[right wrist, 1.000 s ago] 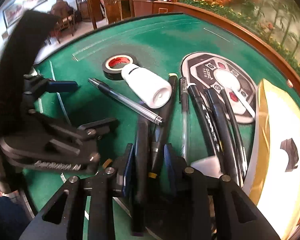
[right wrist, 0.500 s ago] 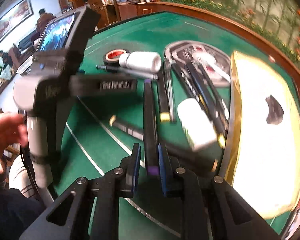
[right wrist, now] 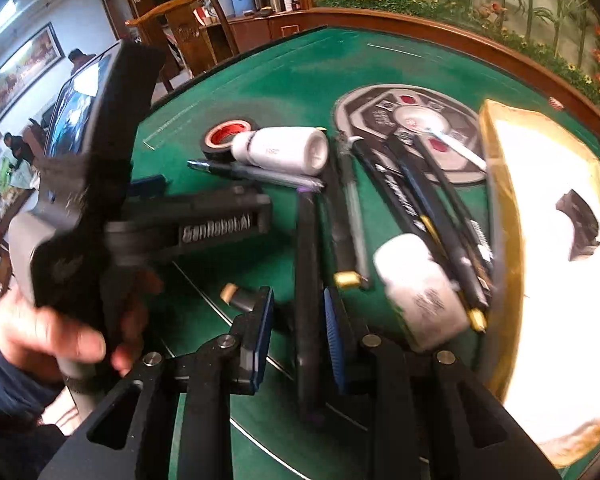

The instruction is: Organize rigid objects

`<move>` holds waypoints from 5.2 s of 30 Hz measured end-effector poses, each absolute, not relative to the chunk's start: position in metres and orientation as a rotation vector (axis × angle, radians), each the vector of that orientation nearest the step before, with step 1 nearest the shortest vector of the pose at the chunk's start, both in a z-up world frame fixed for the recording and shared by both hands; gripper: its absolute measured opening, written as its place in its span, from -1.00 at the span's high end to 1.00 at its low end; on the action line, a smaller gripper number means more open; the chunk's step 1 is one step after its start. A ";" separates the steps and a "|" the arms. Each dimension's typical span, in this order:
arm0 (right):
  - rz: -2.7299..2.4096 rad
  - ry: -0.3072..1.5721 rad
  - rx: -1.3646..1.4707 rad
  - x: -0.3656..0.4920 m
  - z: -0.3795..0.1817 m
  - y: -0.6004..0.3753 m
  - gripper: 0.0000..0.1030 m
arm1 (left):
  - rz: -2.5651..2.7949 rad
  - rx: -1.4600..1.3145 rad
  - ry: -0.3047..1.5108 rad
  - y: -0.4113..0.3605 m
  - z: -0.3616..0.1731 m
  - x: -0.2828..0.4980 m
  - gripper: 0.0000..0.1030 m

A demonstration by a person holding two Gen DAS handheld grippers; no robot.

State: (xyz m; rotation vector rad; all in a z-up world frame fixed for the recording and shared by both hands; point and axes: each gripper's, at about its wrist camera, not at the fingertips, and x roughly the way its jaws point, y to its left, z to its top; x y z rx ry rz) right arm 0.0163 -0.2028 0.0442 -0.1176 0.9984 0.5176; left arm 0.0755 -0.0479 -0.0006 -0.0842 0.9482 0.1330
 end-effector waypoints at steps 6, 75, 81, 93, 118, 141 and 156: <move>0.504 0.955 -0.082 0.002 0.047 -0.204 0.73 | -0.051 0.039 0.861 -0.049 0.035 0.046 -0.94; 0.422 0.833 0.203 -0.111 0.035 -0.311 0.72 | -0.599 0.151 0.878 -0.128 0.025 -0.031 0.71; 0.407 0.825 0.200 -0.113 0.036 -0.312 0.72 | -0.573 0.247 0.889 -0.147 0.014 -0.021 0.71; 0.433 0.772 0.251 -0.123 0.053 -0.324 0.72 | -0.632 0.050 0.833 -0.120 0.041 -0.038 0.73; 0.421 0.707 0.316 -0.140 0.065 -0.355 0.72 | -0.538 0.204 0.896 -0.151 0.034 -0.017 0.70; 0.342 0.684 0.362 -0.111 0.093 -0.396 0.72 | -0.653 0.026 0.792 -0.170 0.084 -0.018 0.73; 0.118 0.807 0.529 0.010 0.062 -0.453 0.72 | -0.616 -0.073 0.907 -0.279 0.059 0.052 0.74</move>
